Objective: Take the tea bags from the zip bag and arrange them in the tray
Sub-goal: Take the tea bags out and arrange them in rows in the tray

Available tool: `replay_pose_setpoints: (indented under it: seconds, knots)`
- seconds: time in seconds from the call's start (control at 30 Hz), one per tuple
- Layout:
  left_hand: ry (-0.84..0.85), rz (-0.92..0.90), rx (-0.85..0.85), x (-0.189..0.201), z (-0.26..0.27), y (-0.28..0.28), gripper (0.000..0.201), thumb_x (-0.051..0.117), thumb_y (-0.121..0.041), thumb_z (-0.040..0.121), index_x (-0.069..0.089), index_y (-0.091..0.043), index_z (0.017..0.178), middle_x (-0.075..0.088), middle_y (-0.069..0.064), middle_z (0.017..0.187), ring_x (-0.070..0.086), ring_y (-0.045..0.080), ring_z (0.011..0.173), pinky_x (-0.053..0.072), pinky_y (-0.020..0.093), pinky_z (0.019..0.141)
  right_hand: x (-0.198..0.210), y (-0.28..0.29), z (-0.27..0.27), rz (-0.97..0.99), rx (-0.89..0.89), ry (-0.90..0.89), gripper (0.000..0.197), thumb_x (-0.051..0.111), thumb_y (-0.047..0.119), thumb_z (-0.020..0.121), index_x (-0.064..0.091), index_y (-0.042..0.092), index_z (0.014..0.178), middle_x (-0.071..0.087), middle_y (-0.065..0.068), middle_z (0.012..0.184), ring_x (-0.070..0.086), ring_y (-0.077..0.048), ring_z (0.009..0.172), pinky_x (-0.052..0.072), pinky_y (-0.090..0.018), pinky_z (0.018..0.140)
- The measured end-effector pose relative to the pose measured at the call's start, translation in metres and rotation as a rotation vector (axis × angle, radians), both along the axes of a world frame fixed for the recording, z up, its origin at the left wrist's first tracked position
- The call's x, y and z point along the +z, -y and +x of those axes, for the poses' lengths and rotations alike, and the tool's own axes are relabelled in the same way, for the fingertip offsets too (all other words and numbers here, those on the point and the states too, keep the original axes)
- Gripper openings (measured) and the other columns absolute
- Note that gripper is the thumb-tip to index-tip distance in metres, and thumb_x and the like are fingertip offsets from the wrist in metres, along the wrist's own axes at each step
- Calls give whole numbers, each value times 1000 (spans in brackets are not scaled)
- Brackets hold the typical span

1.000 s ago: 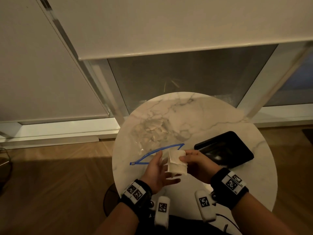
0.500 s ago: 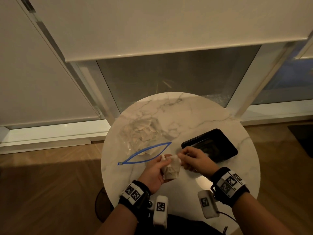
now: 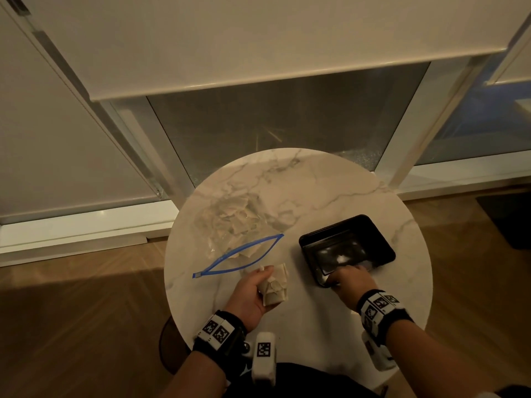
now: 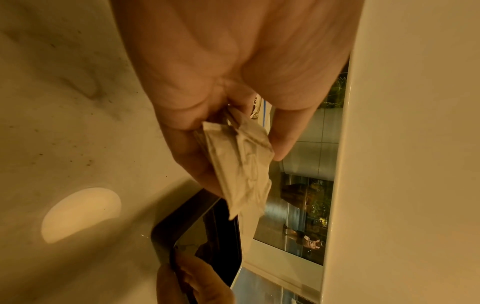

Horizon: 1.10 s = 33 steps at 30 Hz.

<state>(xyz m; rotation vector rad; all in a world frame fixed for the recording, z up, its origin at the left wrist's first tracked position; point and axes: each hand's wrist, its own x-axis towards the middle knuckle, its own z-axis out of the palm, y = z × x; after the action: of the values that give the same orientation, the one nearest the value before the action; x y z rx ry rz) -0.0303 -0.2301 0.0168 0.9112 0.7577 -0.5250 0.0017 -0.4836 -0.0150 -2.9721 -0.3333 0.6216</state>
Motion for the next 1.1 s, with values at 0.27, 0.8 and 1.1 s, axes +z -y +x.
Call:
replay_pose_setpoints:
  seconds: [0.27,0.8,1.1]
  knots:
    - [8,0,-43,-4,-5,1,39,63,-23,93,62,-7,129,72,15,117,67,30,108,55,41,86,-7,-46,-28,112,86,-29,31,59,35,92,62,36,123,63,9,123,57,-15,116,43,-37,101]
    - [260,122,-188,0,-10,-2,31,60,1,95,60,-8,124,68,22,118,71,32,102,60,42,79,54,-71,-33,1110,-573,-231,7,77,12,81,70,11,81,72,-16,78,67,-19,65,52,-22,57]
    - [299,272,-122,-7,-9,-21,33,66,1,91,68,-18,118,69,18,118,68,32,107,57,49,91,53,-60,-27,1154,-643,-182,10,71,3,85,63,6,81,67,-13,75,64,-20,66,54,-27,53]
